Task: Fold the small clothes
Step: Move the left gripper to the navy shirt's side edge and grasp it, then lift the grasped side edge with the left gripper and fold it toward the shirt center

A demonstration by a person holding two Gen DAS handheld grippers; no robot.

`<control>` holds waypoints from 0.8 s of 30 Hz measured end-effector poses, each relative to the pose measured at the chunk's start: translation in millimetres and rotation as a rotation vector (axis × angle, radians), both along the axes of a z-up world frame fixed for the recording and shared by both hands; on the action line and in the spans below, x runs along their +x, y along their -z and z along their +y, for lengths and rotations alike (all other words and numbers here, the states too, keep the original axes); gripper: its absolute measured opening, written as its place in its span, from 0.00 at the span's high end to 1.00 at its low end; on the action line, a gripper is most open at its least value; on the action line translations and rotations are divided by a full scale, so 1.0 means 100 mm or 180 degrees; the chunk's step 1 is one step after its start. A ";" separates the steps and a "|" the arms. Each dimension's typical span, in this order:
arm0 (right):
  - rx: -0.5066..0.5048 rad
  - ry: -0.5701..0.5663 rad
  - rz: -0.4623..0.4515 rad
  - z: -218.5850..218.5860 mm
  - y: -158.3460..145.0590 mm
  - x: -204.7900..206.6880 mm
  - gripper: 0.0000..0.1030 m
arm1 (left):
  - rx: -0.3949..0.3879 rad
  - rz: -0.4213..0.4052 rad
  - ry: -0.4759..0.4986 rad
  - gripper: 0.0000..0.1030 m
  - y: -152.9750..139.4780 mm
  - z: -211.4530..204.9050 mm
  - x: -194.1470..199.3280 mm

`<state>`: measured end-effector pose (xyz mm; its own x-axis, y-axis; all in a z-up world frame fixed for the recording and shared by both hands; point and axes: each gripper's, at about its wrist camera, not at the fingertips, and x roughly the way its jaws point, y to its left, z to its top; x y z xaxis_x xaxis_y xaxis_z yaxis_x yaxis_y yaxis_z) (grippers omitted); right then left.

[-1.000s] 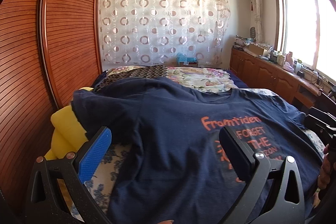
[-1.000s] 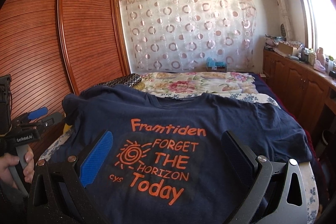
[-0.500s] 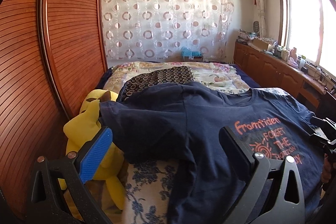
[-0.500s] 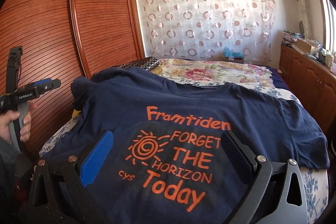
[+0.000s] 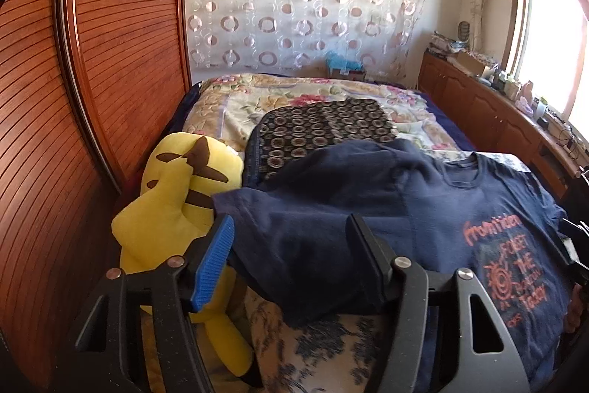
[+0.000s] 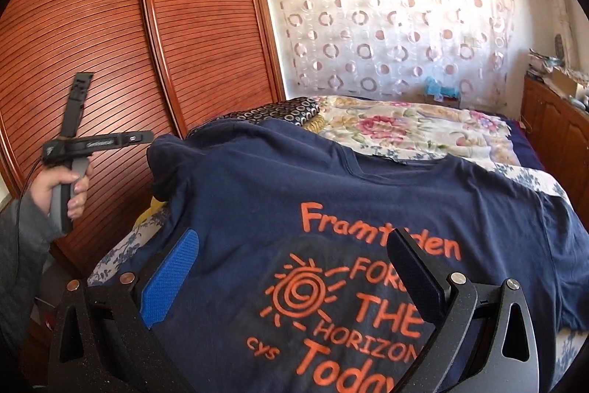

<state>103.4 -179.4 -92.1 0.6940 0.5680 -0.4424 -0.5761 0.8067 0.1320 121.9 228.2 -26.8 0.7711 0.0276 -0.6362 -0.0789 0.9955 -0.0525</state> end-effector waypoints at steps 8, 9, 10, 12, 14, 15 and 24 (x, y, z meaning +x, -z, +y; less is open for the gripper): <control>-0.0009 -0.0029 0.0062 0.07 0.12 -0.02 0.01 | -0.0041 0.0248 -0.0175 0.59 0.21 0.29 0.28; -0.0009 -0.0022 0.0062 0.07 0.11 -0.01 0.01 | -0.0067 0.0252 -0.0156 0.60 0.23 0.29 0.28; 0.0004 -0.0017 0.0062 0.07 0.10 -0.02 0.01 | -0.0084 0.0249 -0.0126 0.61 0.22 0.29 0.28; 0.0025 -0.0009 0.0065 0.08 0.09 -0.03 0.01 | -0.0054 0.0230 -0.0088 0.63 0.21 0.27 0.28; 0.0047 0.0005 0.0064 0.08 0.08 -0.06 0.01 | -0.0012 0.0230 -0.0062 0.75 0.19 0.25 0.28; 0.0057 0.0011 0.0065 0.07 0.09 -0.07 0.01 | 0.0005 0.0226 -0.0049 0.79 0.18 0.24 0.28; 0.0103 0.0052 0.0114 0.04 0.15 -0.08 0.01 | 0.0402 -0.0037 0.0101 0.97 -0.12 -0.03 0.13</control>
<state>95.0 -175.8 -106.7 0.6875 0.5711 -0.4486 -0.5572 0.8110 0.1785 134.5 225.3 -14.6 0.7802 0.0825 -0.6201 -0.0475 0.9962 0.0727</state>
